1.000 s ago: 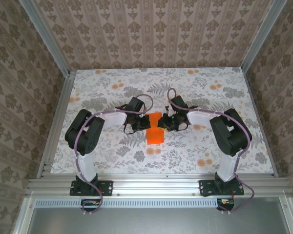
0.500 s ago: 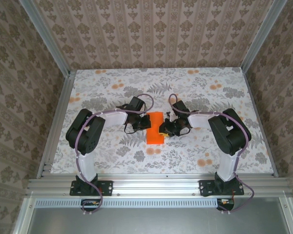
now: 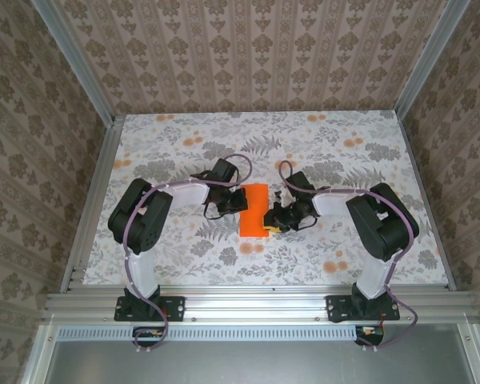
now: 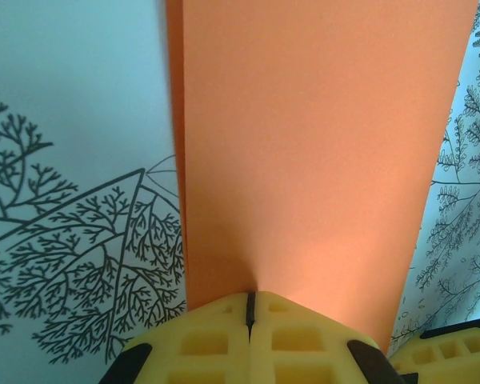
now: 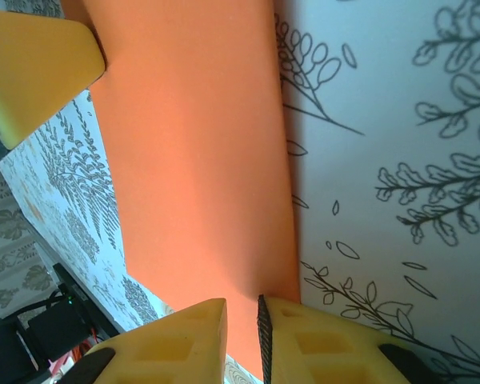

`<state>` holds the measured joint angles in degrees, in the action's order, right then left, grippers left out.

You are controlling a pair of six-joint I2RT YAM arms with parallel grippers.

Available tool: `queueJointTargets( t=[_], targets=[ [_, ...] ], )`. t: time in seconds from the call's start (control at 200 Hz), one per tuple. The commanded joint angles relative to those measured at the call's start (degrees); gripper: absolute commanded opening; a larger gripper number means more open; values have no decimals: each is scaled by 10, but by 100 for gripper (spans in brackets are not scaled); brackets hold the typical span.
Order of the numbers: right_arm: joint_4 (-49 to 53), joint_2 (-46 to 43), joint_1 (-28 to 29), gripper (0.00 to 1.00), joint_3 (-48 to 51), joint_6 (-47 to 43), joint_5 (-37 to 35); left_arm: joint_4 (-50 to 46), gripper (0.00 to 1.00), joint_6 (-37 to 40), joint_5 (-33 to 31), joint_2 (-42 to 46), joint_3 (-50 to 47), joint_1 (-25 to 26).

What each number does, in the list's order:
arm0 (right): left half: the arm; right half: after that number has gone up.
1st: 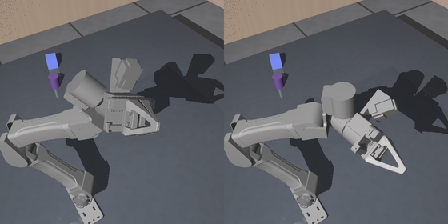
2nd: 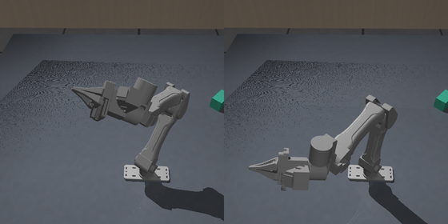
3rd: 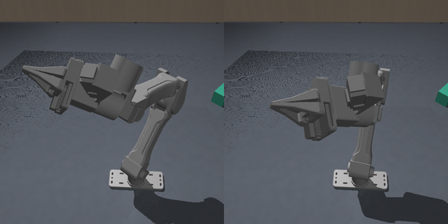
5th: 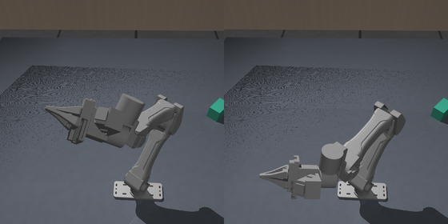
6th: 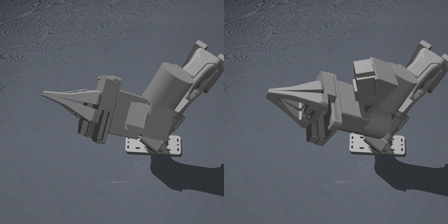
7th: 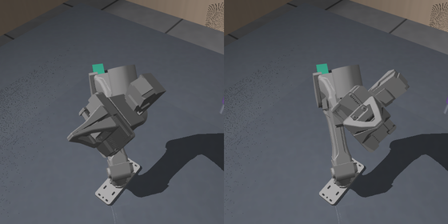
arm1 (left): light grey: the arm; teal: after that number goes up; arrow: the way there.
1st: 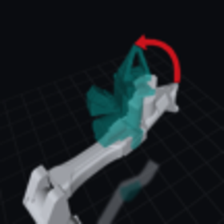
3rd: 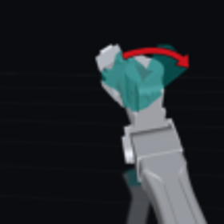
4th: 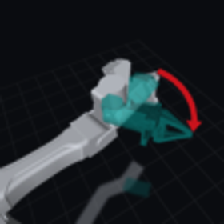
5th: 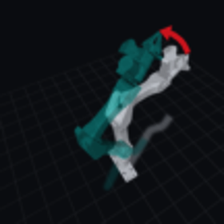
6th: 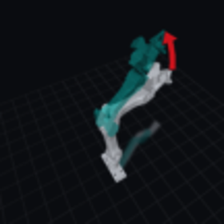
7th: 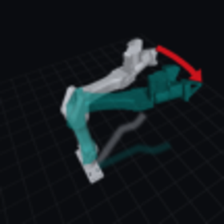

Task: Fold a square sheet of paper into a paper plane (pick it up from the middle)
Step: First fold in half a square sheet of paper at the center of the table.

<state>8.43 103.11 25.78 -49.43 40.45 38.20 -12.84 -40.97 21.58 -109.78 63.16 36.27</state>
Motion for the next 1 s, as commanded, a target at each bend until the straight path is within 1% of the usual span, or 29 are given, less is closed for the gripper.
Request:
queueJointTargets(
  t=[0.0, 0.18, 0.285, 0.485, 0.63, 0.725, 0.8, 0.855, 0.995],
  targets=[
    [40, 7, 7, 21, 14, -12, -9, -95, 4, -10, -67, -67, -40, 10],
    [58, -32, 15, 21, 16, -20, -2, -96, 4, -10, -68, -67, -40, 10],
    [56, -32, 22, 21, 21, -19, 0, -95, 4, -10, -67, -67, -40, 10],
    [79, -8, 24, 20, 20, -17, -46, -96, 4, -10, -67, -64, -38, 10],
    [75, -63, 23, 20, -4, -12, -52, -99, 4, -6, -67, -61, -35, 10],
    [64, -90, 22, 21, -34, -10, -85, -98, 4, -4, -65, -59, -33, 10],
    [47, -78, 15, 20, -55, -6, -109, -98, 4, -2, -63, -58, -30, 10],
    [29, -52, 7, 20, -70, -2, -117, -97, 4, 1, -62, -55, -27, 10],
    [-13, 24, -8, 17, -122, 4, -112, -103, 4, 17, -61, -50, -10, 10]
  ],
)
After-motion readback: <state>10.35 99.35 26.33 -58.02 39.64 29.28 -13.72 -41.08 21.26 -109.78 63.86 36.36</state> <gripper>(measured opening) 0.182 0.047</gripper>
